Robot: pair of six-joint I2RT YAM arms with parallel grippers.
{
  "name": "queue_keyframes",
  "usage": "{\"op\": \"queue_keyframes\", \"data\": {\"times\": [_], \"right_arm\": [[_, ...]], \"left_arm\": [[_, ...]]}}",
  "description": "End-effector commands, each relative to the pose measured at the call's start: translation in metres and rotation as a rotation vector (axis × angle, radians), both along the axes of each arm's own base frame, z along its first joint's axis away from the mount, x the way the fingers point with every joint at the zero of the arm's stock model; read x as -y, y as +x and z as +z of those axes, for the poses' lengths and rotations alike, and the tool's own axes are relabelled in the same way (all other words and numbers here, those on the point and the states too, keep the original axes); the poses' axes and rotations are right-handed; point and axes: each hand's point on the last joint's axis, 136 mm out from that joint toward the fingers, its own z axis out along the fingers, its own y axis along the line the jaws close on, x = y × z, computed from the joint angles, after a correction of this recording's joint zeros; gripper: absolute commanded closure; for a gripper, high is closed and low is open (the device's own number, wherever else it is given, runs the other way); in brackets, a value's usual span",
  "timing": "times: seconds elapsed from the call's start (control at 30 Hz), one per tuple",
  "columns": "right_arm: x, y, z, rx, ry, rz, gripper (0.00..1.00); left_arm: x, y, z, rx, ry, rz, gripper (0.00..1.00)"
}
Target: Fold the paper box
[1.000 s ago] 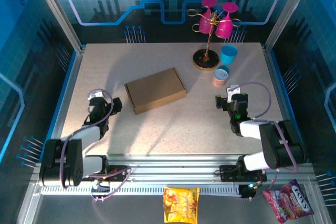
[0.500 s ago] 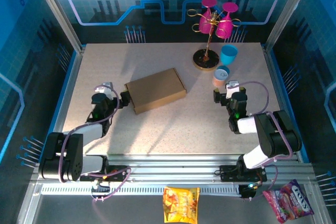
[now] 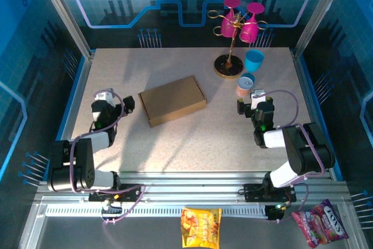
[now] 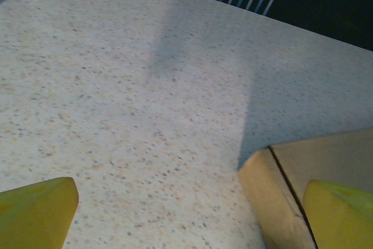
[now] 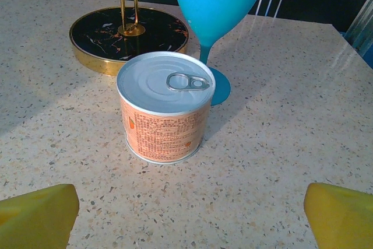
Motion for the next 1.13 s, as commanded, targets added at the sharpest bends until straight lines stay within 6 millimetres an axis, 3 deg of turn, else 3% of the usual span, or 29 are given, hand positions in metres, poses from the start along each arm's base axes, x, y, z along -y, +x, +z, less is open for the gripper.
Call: {"op": "queue_keyframes", "data": {"times": [0.0,0.23,0.33,0.47,0.57,0.63,0.77,1.1], "right_arm": [[0.008,0.005,0.008,0.030,0.009,-0.034,0.00],[0.009,0.005,0.009,0.031,0.009,-0.035,0.00],[0.008,0.005,0.009,0.032,0.008,-0.034,0.00],[0.009,0.005,0.009,0.031,0.009,-0.035,0.00],[0.008,0.005,0.009,0.031,0.008,-0.033,0.00],[0.008,0.005,0.009,0.032,0.008,-0.034,0.00],[0.009,0.005,0.009,0.031,0.009,-0.035,0.00],[0.008,0.004,0.010,0.046,0.010,-0.031,0.00]], "left_arm": [[0.013,-0.008,0.013,0.077,-0.062,-0.044,0.01],[0.005,-0.024,0.017,0.094,-0.018,0.010,0.01],[0.022,-0.010,0.020,0.093,0.049,-0.087,0.01],[0.009,0.006,0.012,0.063,0.070,-0.011,0.00],[0.040,0.006,-0.006,0.121,0.180,-0.102,0.00],[0.049,0.009,-0.001,0.167,0.216,-0.123,0.01],[0.026,0.021,-0.009,0.065,0.148,-0.037,0.01],[0.027,0.019,-0.009,0.066,0.153,-0.039,0.01]]}}
